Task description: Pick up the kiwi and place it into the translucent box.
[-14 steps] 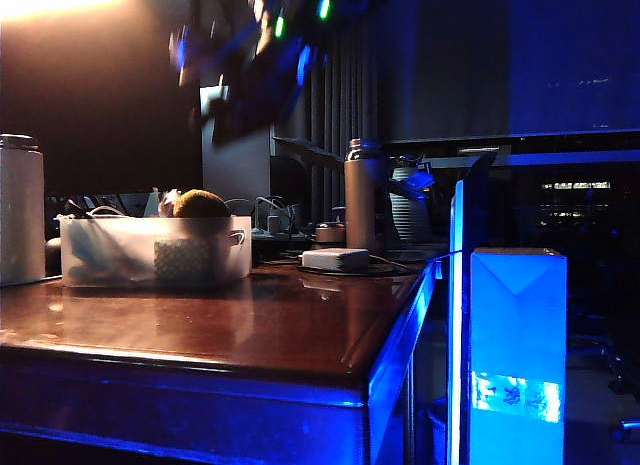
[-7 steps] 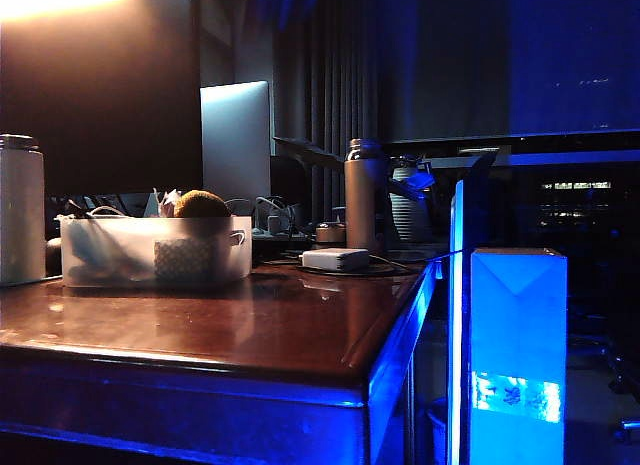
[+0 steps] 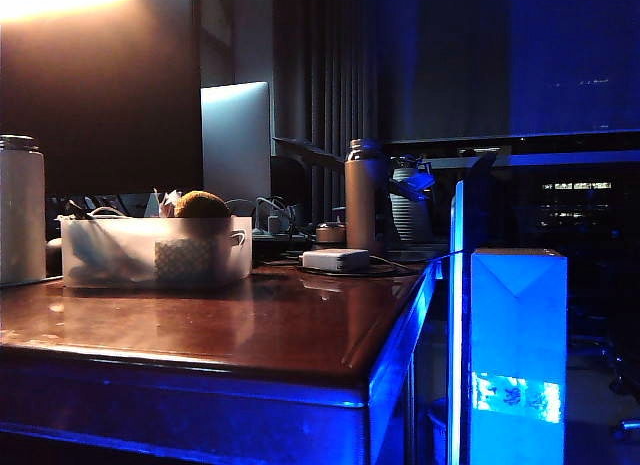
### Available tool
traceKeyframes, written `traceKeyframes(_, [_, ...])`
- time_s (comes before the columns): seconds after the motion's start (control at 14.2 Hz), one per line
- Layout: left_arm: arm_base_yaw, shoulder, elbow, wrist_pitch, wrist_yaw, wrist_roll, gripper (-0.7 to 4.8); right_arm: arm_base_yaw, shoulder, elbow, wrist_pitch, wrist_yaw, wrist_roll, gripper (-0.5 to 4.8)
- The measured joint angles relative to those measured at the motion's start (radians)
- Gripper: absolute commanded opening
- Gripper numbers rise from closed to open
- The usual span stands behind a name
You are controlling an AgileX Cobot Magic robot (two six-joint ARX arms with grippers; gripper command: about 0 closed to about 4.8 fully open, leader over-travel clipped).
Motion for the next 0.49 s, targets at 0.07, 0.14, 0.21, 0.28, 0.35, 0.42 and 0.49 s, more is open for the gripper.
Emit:
traceKeyframes(0.07, [0.0, -0.069, 0.0, -0.023, 0.0, 0.0, 0.13, 0.0, -0.083, 0.0, -0.063, 0.0, 0.0, -0.05])
traceKeyframes(0.14, [0.0, -0.14, 0.002, -0.052, 0.0, 0.0, 0.13, 0.0, -0.171, 0.001, -0.121, 0.001, 0.0, -0.05])
traceKeyframes(0.21, [0.0, -0.196, 0.003, -0.085, -0.002, 0.0, 0.13, 0.0, -0.251, 0.001, -0.186, 0.002, 0.0, -0.05])
traceKeyframes(0.28, [0.0, -0.244, 0.003, -0.154, -0.027, 0.003, 0.13, 0.0, -0.336, 0.001, -0.258, 0.001, 0.007, -0.05])
traceKeyframes(0.35, [0.0, -0.276, 0.0, -0.23, -0.054, 0.005, 0.13, 0.0, -0.399, 0.003, -0.309, -0.001, 0.027, -0.05])
traceKeyframes(0.42, [0.0, -0.341, -0.048, -0.315, -0.063, 0.007, 0.13, 0.0, -0.476, 0.003, -0.397, -0.049, 0.059, -0.05])
traceKeyframes(0.49, [0.0, -0.393, -0.093, -0.362, -0.064, 0.007, 0.13, 0.001, -0.505, 0.002, -0.453, -0.067, 0.07, -0.05])
